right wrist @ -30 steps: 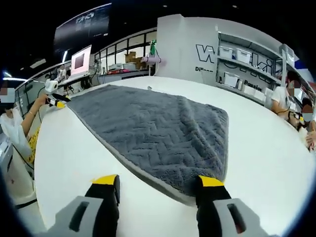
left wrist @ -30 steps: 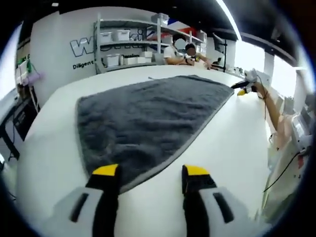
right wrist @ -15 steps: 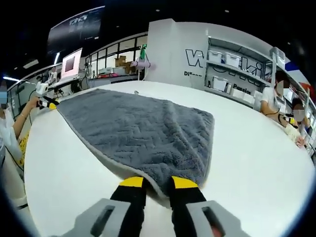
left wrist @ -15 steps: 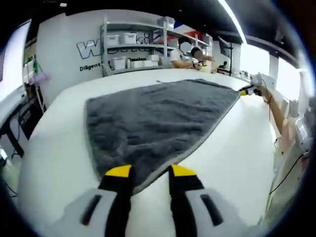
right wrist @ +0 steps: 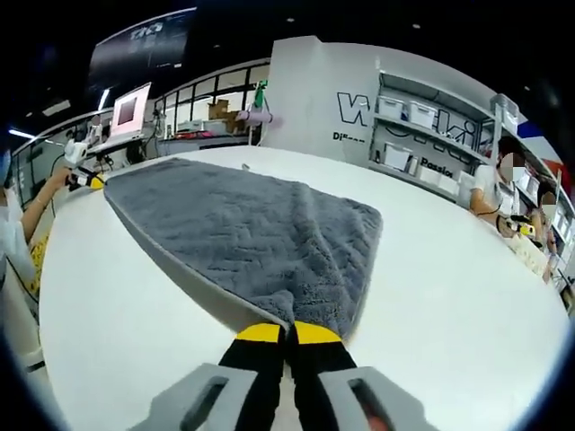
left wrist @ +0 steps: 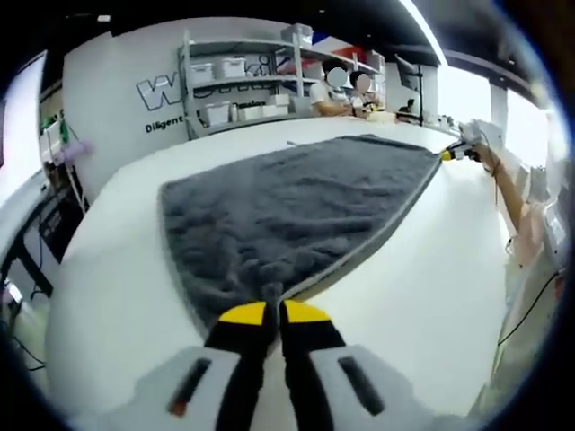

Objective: Fold the towel on the table until its edges align and the towel forms a compact rectangular stack.

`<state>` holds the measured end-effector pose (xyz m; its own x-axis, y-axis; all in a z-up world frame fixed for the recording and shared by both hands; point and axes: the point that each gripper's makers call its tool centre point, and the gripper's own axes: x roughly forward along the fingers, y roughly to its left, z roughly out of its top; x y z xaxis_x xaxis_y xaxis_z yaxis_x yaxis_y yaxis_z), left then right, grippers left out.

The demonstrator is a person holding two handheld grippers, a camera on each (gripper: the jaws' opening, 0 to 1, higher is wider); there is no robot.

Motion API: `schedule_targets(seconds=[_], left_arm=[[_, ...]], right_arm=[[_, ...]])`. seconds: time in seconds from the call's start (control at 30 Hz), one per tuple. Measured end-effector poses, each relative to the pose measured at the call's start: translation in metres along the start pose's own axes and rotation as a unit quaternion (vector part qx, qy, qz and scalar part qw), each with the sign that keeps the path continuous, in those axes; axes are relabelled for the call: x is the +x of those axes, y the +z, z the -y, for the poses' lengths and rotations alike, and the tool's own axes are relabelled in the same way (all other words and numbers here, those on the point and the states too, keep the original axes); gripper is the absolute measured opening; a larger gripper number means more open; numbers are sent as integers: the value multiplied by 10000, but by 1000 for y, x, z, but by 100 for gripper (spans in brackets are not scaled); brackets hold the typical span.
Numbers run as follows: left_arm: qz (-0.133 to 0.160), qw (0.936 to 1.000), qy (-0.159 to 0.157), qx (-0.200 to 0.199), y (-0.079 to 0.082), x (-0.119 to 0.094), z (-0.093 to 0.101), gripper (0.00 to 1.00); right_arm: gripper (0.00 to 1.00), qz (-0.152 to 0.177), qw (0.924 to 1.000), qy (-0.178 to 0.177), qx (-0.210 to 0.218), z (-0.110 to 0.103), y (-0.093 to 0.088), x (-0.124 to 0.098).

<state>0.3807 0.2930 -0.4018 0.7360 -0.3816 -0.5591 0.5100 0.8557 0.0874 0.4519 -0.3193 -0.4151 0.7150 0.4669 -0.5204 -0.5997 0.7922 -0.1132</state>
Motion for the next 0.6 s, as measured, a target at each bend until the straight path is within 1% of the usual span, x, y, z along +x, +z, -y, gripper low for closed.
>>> schedule_targets(seconds=[0.2,0.4,0.5,0.6], left_arm=[[-214,9997,-96,83,-5,-9,4,6],[-227,9995,-176,89,-5,-19,7,6],[-297,9991,-289,73,-9,-26,14,6],[-376,9987,-333,115,-15,-31,23,6]], right_arm=[[2,-71,9997,113,-184,-6,-3,-11],[2,-90,9994,219,-267,-11,-6,-20],[2,-130,9993,283,-228,-15,-10,-28],[2,-180,9991,305,-239,-20,-14,-35]])
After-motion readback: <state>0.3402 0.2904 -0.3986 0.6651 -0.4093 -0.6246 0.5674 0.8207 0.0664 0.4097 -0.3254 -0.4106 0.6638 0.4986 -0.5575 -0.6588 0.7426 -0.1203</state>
